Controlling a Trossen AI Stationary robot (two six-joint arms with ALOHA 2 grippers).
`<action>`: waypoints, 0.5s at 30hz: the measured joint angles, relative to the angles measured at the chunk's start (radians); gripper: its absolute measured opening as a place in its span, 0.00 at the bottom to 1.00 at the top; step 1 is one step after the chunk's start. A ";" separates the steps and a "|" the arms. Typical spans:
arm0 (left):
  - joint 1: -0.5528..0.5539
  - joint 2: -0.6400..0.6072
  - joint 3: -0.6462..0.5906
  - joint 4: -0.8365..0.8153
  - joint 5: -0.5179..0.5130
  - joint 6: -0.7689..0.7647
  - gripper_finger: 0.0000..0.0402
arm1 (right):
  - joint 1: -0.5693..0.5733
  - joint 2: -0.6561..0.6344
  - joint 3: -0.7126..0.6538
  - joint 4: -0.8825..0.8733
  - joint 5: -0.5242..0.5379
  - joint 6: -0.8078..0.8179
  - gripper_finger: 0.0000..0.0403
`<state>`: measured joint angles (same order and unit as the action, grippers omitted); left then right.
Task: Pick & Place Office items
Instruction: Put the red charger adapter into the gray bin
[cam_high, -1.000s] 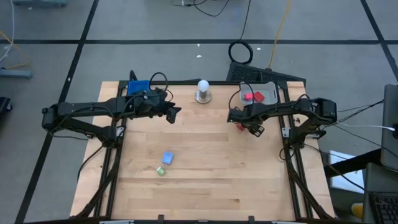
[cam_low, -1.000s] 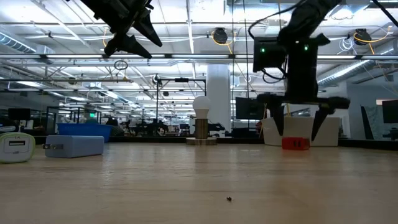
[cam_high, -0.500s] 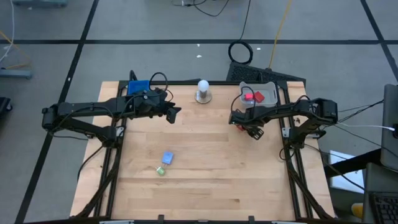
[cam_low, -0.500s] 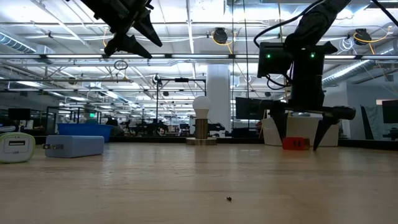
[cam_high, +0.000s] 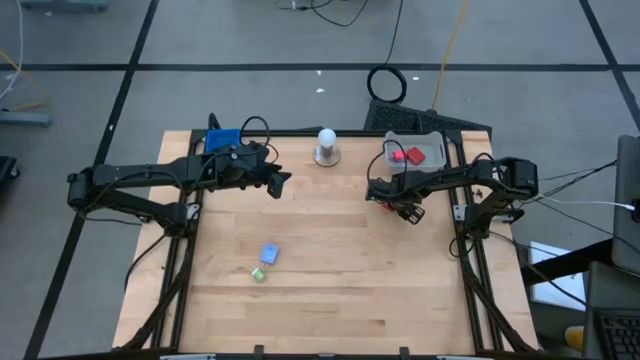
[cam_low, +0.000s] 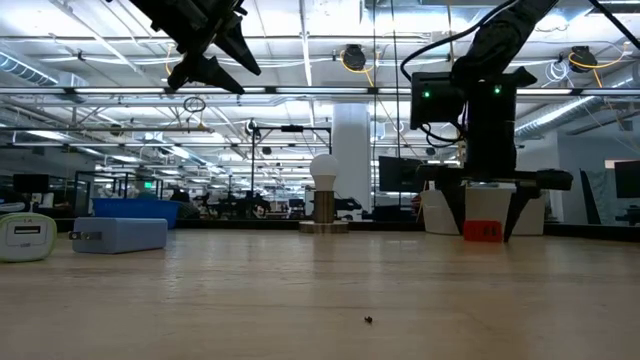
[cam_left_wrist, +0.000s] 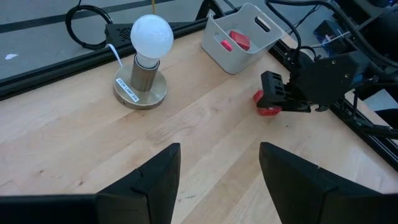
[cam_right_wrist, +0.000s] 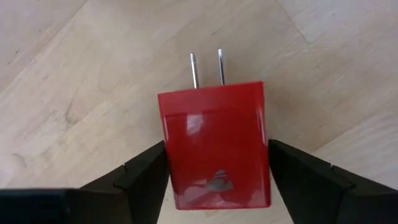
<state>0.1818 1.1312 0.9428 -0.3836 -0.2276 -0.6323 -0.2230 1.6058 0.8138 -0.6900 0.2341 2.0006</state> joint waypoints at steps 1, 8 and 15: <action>0.000 0.000 0.000 0.000 0.000 0.000 0.54 | 0.000 0.000 -0.006 0.000 0.000 0.000 0.63; 0.000 0.000 0.000 0.000 0.000 0.000 0.54 | 0.005 0.000 -0.022 0.002 0.000 -0.039 0.52; 0.000 0.000 0.000 0.000 0.000 0.000 0.54 | 0.041 -0.010 -0.022 0.023 0.009 -0.069 0.53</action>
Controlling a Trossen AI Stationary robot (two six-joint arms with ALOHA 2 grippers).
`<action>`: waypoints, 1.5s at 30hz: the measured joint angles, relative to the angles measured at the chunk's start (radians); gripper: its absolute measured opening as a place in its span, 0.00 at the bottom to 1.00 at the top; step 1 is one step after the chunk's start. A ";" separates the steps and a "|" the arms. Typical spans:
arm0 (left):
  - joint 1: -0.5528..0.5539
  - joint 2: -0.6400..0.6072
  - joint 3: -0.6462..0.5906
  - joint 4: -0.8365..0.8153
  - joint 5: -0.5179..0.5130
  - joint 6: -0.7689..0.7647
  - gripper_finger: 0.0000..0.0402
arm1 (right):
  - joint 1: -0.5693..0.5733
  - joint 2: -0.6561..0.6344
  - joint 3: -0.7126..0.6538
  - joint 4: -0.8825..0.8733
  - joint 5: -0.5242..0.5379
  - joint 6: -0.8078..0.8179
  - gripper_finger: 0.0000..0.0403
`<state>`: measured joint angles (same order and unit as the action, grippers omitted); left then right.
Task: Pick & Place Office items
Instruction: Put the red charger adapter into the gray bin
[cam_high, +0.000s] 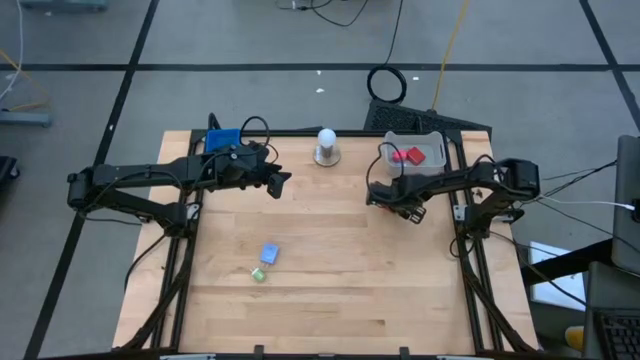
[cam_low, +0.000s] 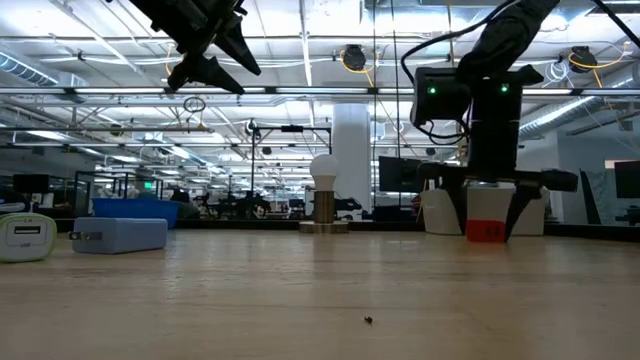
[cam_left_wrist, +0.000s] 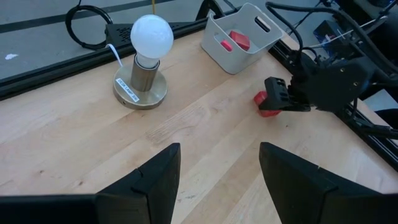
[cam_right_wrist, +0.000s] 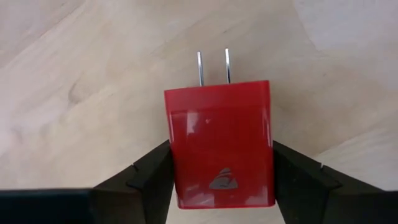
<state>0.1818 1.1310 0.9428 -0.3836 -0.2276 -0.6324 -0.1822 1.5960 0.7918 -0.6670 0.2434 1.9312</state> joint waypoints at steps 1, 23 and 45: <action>0.000 0.000 0.000 0.000 0.000 0.000 0.54 | 0.009 -0.008 0.000 0.008 0.003 -0.019 0.54; 0.000 0.000 0.000 0.000 0.000 0.000 0.54 | 0.126 -0.380 -0.002 0.066 0.310 -0.369 0.52; 0.000 0.000 0.000 0.000 0.000 0.000 0.54 | -0.104 -0.625 0.000 0.194 0.258 -1.428 0.52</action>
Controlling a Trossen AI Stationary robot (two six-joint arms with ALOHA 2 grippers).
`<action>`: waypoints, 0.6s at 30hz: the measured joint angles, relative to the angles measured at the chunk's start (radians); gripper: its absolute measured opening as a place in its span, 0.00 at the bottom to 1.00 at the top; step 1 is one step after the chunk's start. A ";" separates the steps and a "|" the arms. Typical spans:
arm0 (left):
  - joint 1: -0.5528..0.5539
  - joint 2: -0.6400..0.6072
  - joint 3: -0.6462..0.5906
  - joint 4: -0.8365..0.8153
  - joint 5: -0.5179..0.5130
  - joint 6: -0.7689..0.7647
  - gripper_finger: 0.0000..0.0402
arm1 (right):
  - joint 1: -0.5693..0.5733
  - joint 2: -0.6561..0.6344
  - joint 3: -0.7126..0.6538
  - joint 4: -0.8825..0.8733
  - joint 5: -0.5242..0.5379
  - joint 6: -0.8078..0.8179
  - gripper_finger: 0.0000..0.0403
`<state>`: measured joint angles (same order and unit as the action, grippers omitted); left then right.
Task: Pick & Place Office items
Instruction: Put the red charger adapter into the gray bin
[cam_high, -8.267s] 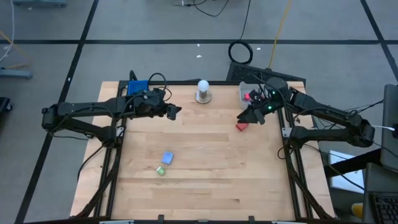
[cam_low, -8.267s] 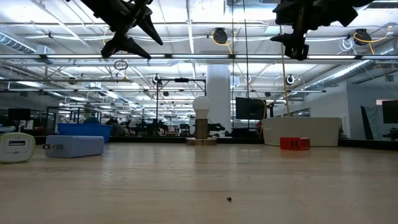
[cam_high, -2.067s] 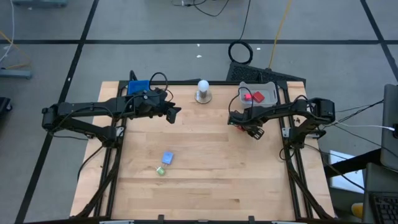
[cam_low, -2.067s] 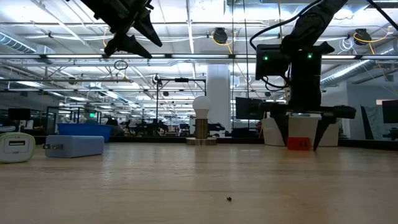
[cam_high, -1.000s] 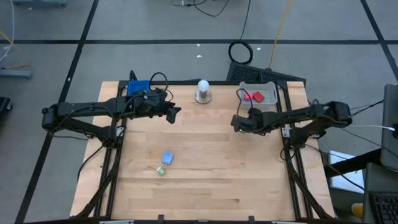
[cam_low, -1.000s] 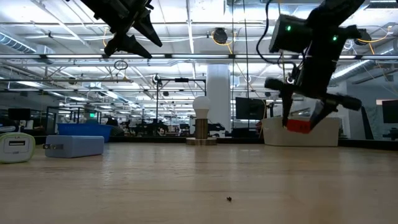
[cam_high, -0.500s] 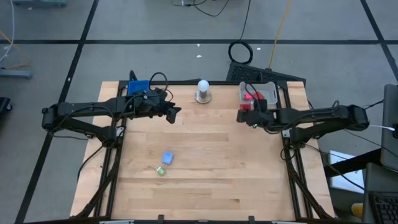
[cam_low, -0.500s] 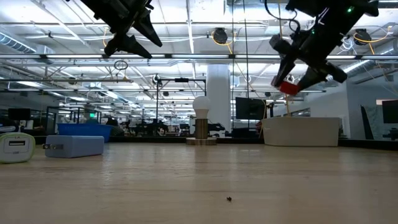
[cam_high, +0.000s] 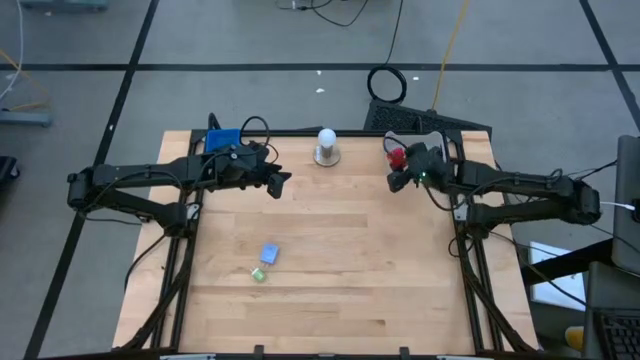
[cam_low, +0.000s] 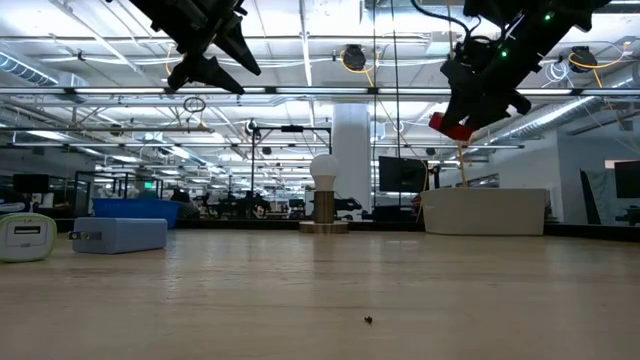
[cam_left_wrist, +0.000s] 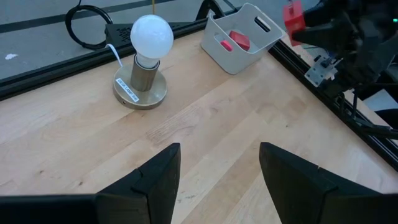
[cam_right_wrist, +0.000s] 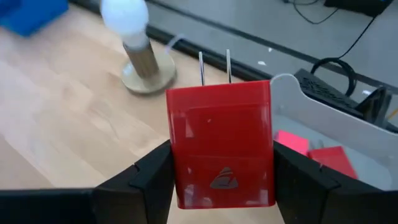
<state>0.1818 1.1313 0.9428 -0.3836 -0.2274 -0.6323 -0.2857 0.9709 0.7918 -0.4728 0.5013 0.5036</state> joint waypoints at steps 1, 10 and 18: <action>0.000 0.000 0.000 0.000 0.000 0.000 0.54 | -0.022 -0.002 0.000 -0.008 -0.014 -0.038 0.52; 0.000 0.000 0.000 0.000 0.000 0.000 0.54 | -0.222 -0.004 0.000 -0.011 -0.067 -0.410 0.52; 0.000 0.000 0.000 0.000 0.000 0.000 0.54 | -0.422 0.033 -0.089 0.096 -0.211 -0.719 0.52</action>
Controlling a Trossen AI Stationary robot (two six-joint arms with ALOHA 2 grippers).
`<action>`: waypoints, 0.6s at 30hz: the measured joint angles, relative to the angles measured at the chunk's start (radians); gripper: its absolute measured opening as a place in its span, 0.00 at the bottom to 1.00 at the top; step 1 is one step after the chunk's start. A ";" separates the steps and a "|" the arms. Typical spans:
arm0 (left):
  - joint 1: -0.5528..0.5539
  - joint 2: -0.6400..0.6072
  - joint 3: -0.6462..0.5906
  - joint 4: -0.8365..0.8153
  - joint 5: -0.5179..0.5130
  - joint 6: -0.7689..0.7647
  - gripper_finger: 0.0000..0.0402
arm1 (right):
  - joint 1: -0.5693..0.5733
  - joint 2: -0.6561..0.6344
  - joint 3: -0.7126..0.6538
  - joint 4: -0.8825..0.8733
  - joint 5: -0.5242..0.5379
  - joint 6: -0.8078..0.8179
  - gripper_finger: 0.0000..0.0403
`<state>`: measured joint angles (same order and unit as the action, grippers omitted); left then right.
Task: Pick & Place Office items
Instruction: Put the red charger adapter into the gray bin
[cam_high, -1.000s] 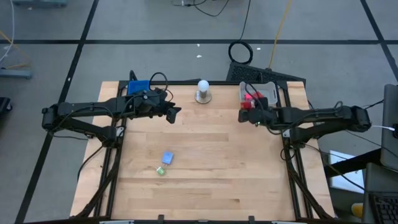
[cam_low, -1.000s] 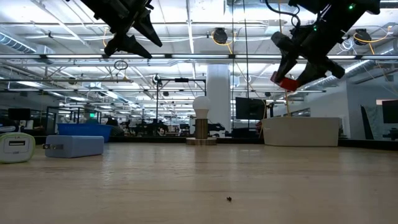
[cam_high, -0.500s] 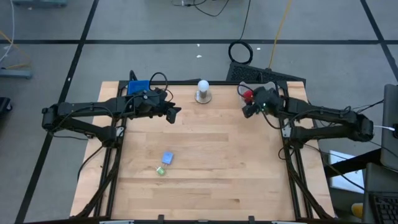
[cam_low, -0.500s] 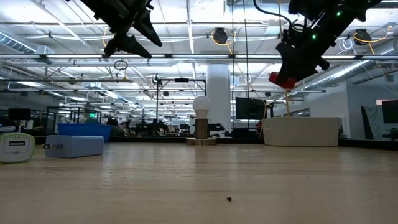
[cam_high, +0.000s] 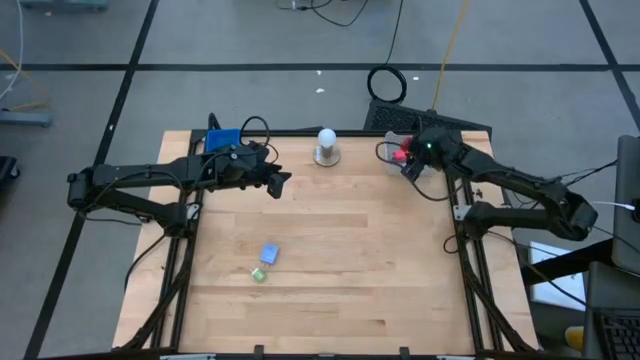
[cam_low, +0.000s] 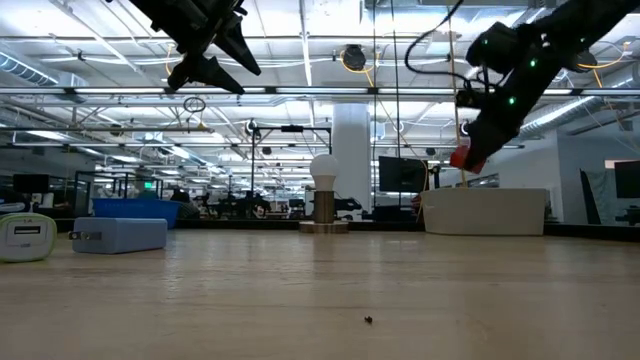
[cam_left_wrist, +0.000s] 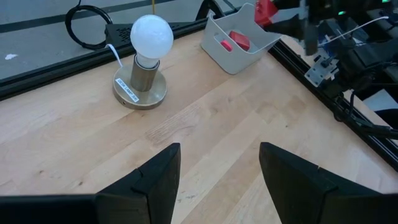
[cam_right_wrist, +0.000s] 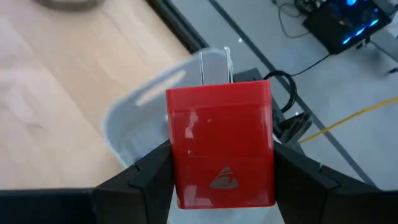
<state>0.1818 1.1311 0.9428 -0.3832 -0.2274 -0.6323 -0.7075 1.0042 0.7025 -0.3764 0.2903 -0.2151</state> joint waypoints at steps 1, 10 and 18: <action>0.000 0.000 0.000 0.000 0.000 0.000 0.54 | -0.023 0.008 -0.015 0.024 -0.007 -0.015 0.52; 0.000 0.000 0.000 0.000 0.000 0.000 0.54 | -0.139 0.021 -0.071 0.236 -0.070 -0.119 0.52; 0.000 0.000 0.000 0.000 0.000 0.000 0.54 | -0.191 0.050 -0.126 0.366 -0.140 -0.196 0.52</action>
<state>0.1818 1.1309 0.9428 -0.3832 -0.2275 -0.6323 -0.8989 1.0543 0.5761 -0.0104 0.1507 -0.4110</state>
